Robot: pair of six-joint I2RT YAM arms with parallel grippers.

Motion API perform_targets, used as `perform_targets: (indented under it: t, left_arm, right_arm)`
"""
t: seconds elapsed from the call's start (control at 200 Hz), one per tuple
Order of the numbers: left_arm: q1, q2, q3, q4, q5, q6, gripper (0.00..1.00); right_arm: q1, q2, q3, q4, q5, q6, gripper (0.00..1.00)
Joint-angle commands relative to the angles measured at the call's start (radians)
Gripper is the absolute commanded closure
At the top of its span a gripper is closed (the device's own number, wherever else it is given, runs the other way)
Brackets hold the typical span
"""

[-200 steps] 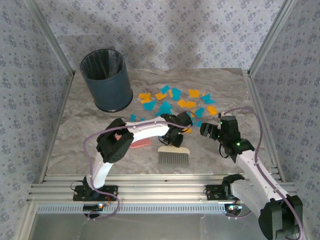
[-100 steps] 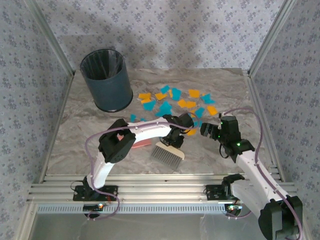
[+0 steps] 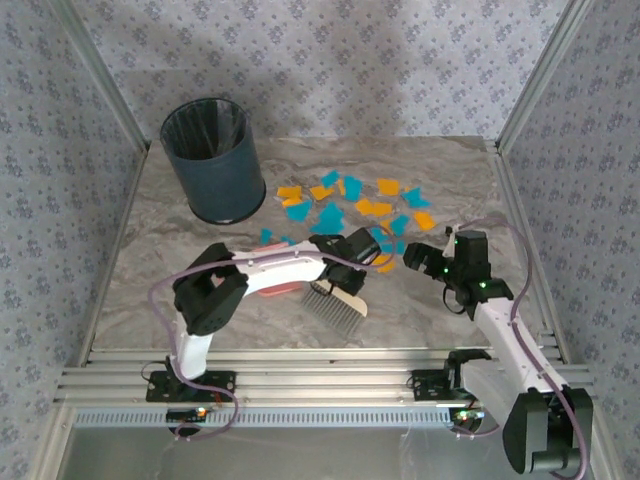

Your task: Sweep away the paper scraps from the table

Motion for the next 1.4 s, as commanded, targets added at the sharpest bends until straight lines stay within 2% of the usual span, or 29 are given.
perform_targets:
  t: [0.0,0.085,0.25,0.365,0.41,0.61,1.104,1.294,1.394]
  left_arm:
    - [-0.008,-0.089,-0.055,0.178,-0.012,0.139,0.77]
    - [-0.007,-0.120,-0.096,0.249,0.012,0.183,0.77]
    - [-0.007,-0.168,-0.154,0.351,0.062,0.227,0.77]
    - [-0.006,-0.184,-0.167,0.380,0.076,0.243,0.78]
    - [-0.007,-0.189,-0.170,0.387,0.080,0.249,0.78]
    - [-0.007,-0.216,-0.189,0.412,0.093,0.268,0.78]
    - [-0.007,-0.228,-0.203,0.431,0.131,0.294,0.78]
    - [-0.008,-0.226,-0.198,0.424,0.105,0.292,0.78]
    - [-0.008,-0.232,-0.204,0.429,0.097,0.290,0.78]
  right_arm:
    - [-0.030,0.009,-0.013,0.067,-0.176,0.036,0.00]
    - [-0.042,0.018,-0.013,0.106,-0.248,0.052,0.00]
    - [-0.047,0.041,-0.014,0.173,-0.359,0.089,0.08]
    - [-0.044,0.061,-0.012,0.196,-0.402,0.101,0.18]
    - [-0.039,0.071,-0.009,0.206,-0.421,0.100,0.25]
    - [-0.020,0.116,0.007,0.219,-0.462,0.097,0.39]
    - [0.084,0.163,0.024,0.309,-0.451,0.125,0.45]
    - [0.114,0.179,0.031,0.331,-0.456,0.128,0.45]
    - [0.120,0.184,0.030,0.335,-0.448,0.131,0.42]
